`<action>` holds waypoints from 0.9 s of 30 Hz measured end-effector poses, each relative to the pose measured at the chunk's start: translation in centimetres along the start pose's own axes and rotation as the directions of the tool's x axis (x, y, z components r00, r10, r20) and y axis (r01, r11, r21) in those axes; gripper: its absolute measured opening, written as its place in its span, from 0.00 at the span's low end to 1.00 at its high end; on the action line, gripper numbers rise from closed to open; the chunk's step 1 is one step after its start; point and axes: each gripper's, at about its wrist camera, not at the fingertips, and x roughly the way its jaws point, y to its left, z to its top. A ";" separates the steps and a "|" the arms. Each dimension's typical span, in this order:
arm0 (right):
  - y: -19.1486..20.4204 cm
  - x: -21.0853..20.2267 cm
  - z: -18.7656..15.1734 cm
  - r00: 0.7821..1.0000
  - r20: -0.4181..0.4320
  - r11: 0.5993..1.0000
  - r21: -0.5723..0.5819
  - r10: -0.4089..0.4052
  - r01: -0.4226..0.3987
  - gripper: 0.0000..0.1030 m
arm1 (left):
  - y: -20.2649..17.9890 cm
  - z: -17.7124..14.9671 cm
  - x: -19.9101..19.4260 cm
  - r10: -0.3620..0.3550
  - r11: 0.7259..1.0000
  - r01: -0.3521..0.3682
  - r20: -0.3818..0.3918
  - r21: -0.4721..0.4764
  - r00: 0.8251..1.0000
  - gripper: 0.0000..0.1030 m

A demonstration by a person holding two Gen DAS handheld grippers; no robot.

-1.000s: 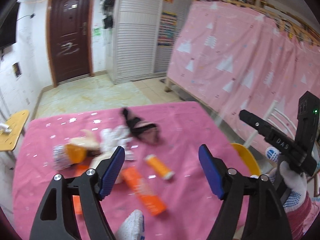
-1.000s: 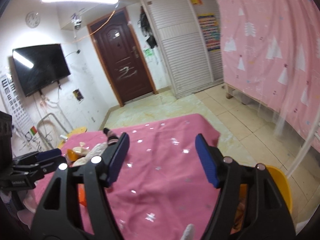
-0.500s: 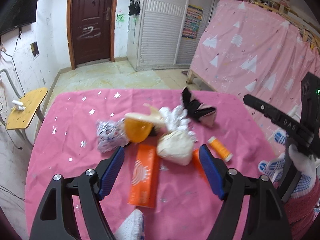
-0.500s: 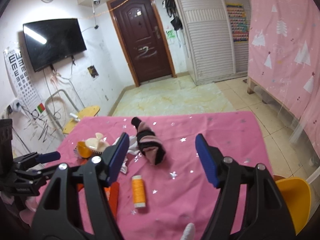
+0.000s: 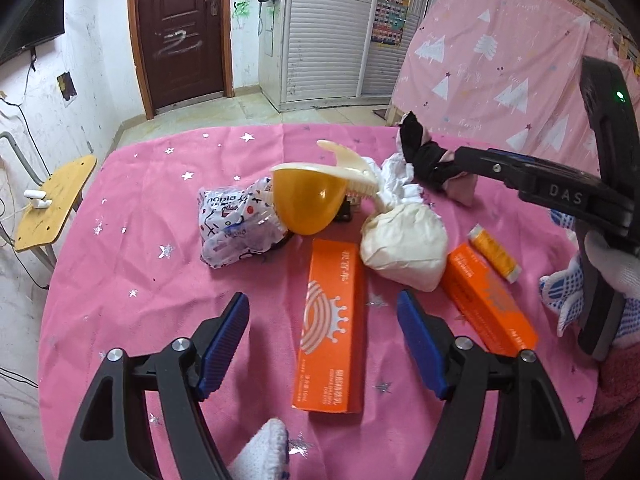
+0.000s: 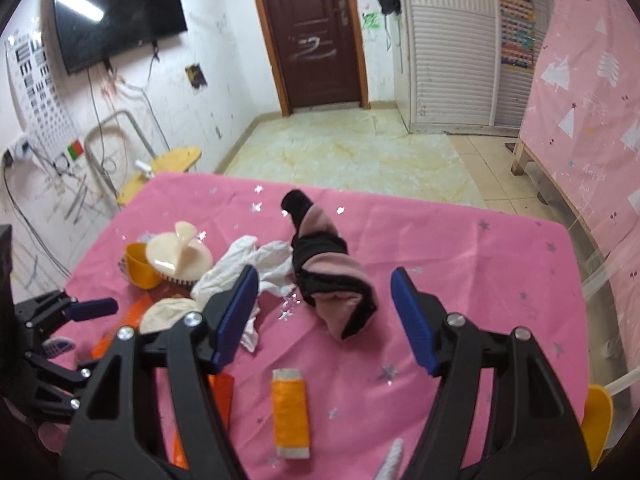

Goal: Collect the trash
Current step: 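Grasp the orange box with the left tool while the right tool grasps the pink-black sock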

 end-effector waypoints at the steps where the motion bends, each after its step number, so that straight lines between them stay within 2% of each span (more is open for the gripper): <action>1: 0.2 0.4 0.1 1.000 -0.012 1.000 -0.008 -0.003 0.003 0.64 | 0.1 0.0 0.1 -0.002 1.000 0.002 -0.003 -0.001 1.000 0.60; 4: 0.3 1.1 0.0 0.999 -0.031 1.000 -0.012 -0.012 0.012 0.64 | 0.2 -0.2 0.3 -0.006 1.000 0.006 -0.009 0.001 1.000 0.47; 12: 0.2 3.0 0.3 0.998 -0.066 1.000 0.013 -0.015 0.016 0.63 | -0.4 -0.4 0.6 0.015 1.000 -0.015 -0.007 0.020 1.000 0.27; 15: -0.3 3.3 0.2 0.997 -0.072 0.999 0.032 -0.007 0.009 0.52 | -0.5 -0.5 0.5 0.024 1.000 -0.024 -0.003 0.012 1.000 0.17; 17: -0.5 3.1 0.2 0.998 -0.067 0.999 0.036 0.004 -0.001 0.41 | -0.5 -0.5 0.5 0.021 1.000 -0.021 -0.003 0.005 1.000 0.16; 19: -0.3 2.8 0.1 0.999 -0.055 1.000 0.029 -0.002 0.004 0.35 | -0.3 -0.5 0.3 0.021 1.000 -0.021 -0.001 -0.002 1.000 0.16; 27: 0.1 -0.9 0.1 0.999 0.046 1.000 0.031 0.000 -0.001 0.33 | 0.0 -0.5 -1.9 0.023 0.999 -0.022 0.037 -0.028 0.999 0.16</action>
